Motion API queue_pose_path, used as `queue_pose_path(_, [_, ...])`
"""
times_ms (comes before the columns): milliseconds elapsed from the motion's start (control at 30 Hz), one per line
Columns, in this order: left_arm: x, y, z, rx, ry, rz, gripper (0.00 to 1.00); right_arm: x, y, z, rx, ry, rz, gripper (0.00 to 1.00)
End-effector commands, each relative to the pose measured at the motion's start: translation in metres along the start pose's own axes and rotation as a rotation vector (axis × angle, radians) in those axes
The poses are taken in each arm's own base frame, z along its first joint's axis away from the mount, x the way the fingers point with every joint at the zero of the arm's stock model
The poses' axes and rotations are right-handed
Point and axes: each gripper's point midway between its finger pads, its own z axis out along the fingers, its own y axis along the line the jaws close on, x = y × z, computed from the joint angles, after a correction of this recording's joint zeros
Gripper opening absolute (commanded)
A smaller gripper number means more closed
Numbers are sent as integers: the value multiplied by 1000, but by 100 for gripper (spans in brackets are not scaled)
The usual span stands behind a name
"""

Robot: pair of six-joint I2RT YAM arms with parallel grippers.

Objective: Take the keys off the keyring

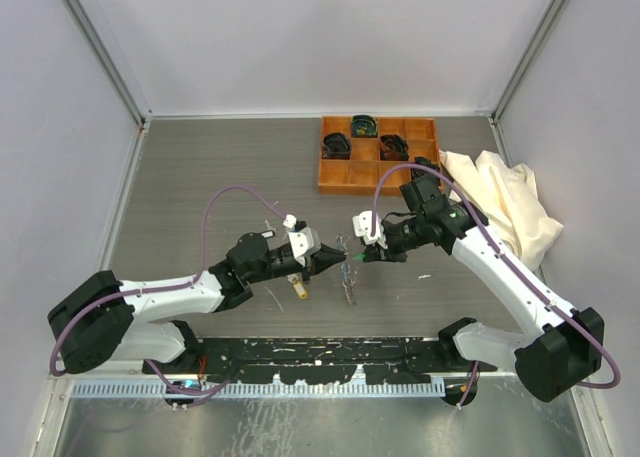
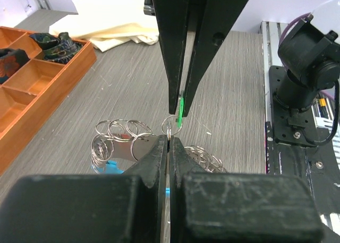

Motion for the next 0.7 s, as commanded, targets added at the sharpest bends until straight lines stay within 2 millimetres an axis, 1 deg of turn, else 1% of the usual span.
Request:
queue_pose_path(0, [-51,9,-1,-45,-185,22,0,-11,0,-1,2,-50,-30,1])
queue_pose_path(100, [-53,13,0,-70,-206,0,0,-14,2,1,-14,-64,-32,1])
queue_pose_path(200, [-51,18,1,-98,-205,-24,0,-17,3,2,-23,-73,-35,1])
queue_pose_path(467, [-36,33,-3,-192,-169,-39,0,-22,-1,-5,7,-69,-45,1])
queue_pose_path(667, [-32,41,-6,-243,-149,-44,0,-23,-2,-6,12,-68,-47,1])
